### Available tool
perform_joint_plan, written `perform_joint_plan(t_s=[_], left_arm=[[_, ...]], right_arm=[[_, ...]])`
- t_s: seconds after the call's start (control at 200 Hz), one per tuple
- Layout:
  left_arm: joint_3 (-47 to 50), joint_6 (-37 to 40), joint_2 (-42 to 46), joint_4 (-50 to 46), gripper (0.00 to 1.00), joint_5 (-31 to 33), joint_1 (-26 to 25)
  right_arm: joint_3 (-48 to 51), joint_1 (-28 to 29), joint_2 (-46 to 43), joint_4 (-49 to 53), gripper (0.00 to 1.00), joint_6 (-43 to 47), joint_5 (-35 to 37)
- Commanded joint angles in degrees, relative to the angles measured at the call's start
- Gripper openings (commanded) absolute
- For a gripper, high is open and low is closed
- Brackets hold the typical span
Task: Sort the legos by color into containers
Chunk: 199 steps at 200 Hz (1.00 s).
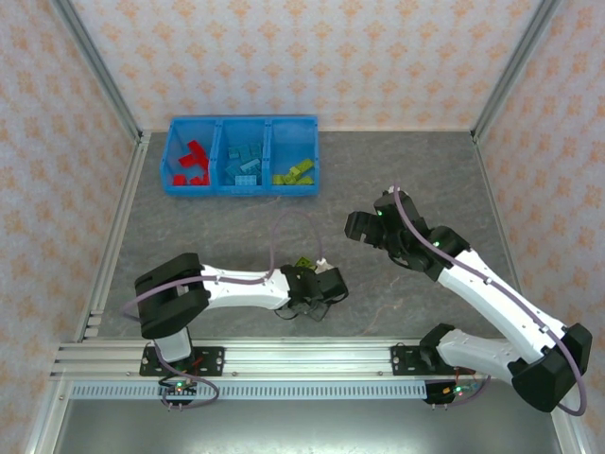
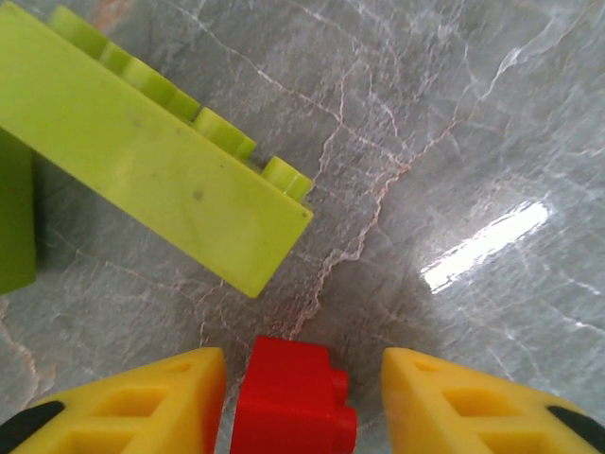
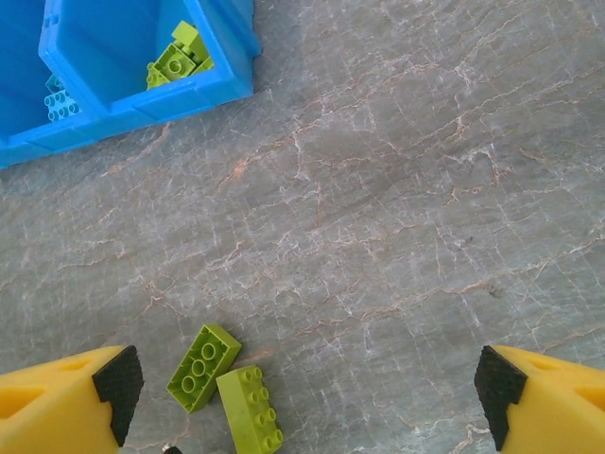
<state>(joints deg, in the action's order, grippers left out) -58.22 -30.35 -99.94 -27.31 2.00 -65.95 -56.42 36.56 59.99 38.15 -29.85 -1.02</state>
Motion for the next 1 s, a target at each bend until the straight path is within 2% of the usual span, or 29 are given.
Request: perform_joint_plan(t_s=[0.0,0.105,0.23,0.305,0.42,0.51,0.576,0.701,0.846,0.991], left_arm=[[-0.6,0.1,0.0,0.5,0.44,2.1,0.0],[0.2,0.1,0.6,0.1,0.36,2.8,0.0],[1.0,0.1,2.4,-0.7,0.2,3.4,0.1],[1.3,-1.6,5.5,-0.2,0.19,3.2,0.7],[1.5,-0.6,12.9,-0.5,0.18,3.1,4.7],[2.1,3.0,19.5,-0.6,0.18,3.2,11.1],[1.8,5.7,23.4,-1.0,0.18,3.4,17.5],[-2.5,10.2,26.5,-2.2,0.18,2.2,30.4],[-10.2,14.5,23.6,-2.0,0.17,2.6,43.5],[-18.7,13.6,14.4,-1.6,0.17,5.4,56.2]], right_arm=[[1.0,-0.2,-1.3,1.8,0.93,-0.3,2.2],[1.0,-0.2,-1.3,1.7,0.93,-0.4,2.1],[0.9,-0.2,-1.3,1.5,0.94,-0.3,1.6],[0.8,-0.2,-1.3,1.3,0.93,0.1,0.3],[0.8,-0.2,-1.3,-0.6,0.93,2.1,-6.7],[1.2,-0.2,-1.5,-3.7,0.93,3.0,-13.7],[1.7,-0.1,-1.5,-6.5,0.92,3.4,-18.6],[2.0,-0.2,-0.9,-8.4,0.92,2.8,-20.5],[1.9,-0.2,-0.4,-8.0,0.92,2.1,-18.8],[0.6,-0.2,0.6,-7.0,0.91,2.1,-18.2]])
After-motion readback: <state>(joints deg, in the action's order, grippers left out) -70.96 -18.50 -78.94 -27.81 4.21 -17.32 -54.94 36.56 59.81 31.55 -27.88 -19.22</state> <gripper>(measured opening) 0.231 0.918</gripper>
